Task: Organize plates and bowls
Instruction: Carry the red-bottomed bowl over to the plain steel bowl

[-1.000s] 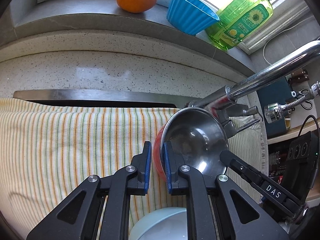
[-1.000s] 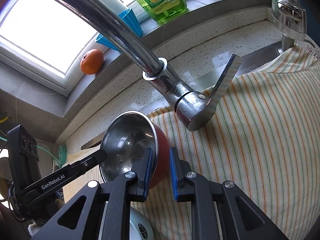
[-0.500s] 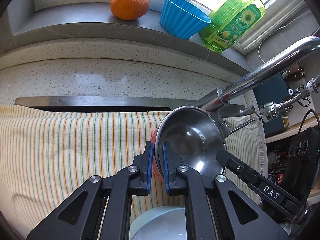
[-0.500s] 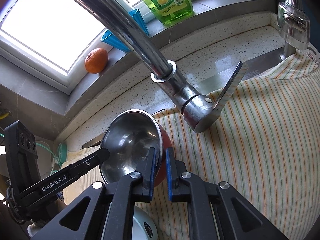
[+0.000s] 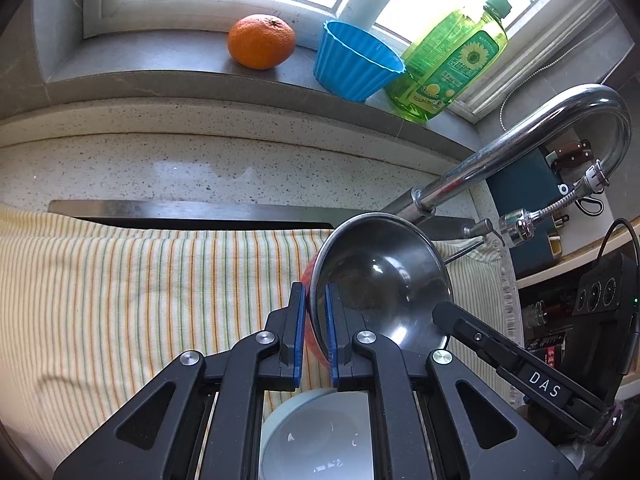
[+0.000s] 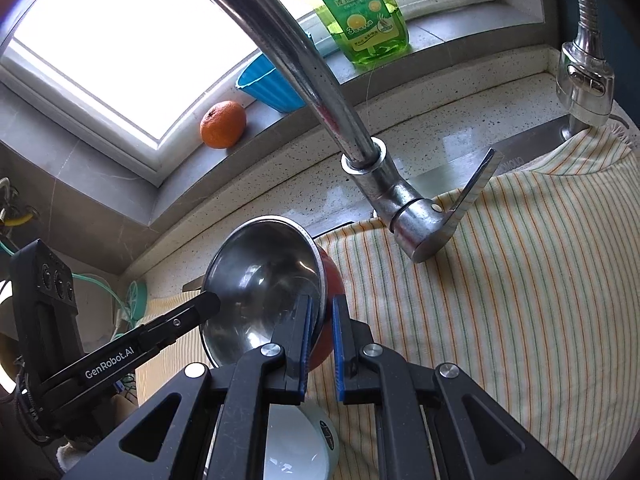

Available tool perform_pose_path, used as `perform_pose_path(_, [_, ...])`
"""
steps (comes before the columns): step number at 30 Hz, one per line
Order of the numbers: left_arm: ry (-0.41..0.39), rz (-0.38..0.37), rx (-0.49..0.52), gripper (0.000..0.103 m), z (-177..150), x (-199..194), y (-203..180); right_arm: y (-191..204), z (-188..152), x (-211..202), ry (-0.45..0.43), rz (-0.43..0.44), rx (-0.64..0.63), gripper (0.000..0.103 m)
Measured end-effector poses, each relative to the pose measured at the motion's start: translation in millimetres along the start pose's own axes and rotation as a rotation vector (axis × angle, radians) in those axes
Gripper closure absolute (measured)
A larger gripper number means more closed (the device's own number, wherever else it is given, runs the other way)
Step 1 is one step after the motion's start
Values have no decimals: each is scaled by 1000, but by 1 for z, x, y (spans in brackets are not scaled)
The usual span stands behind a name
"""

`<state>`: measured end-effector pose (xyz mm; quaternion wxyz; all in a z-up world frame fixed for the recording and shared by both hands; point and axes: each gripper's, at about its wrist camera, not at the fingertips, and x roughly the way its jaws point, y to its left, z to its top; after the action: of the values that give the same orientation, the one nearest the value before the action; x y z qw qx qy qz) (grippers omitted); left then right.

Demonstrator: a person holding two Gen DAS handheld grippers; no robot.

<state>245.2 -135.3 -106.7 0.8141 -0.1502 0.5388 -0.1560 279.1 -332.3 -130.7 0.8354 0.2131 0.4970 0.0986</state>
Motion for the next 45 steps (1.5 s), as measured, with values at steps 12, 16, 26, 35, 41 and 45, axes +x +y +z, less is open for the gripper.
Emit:
perform_pose_path(12, [-65, -26, 1, 95, -14, -48, 3, 31, -19, -34, -30, 17, -39, 94])
perform_pose_path(16, [-87, -25, -1, 95, -23, -67, 8, 48, -33, -43, -31, 22, -64, 94])
perform_pose_path(26, [-128, 2, -15, 95, -55, -114, 37, 95, -70, -53, -17, 56, -121, 94])
perform_pose_path(35, [-169, 19, -51, 95, -79, -151, 68, 133, -103, -46, 25, 71, -181, 94])
perform_pose_path(41, [-191, 26, -88, 95, -96, -168, 89, 155, -119, -41, 48, 67, -231, 94])
perform_pose_path(45, [-201, 32, -109, 95, -106, -178, 100, 170, -131, -36, 63, 66, -261, 94])
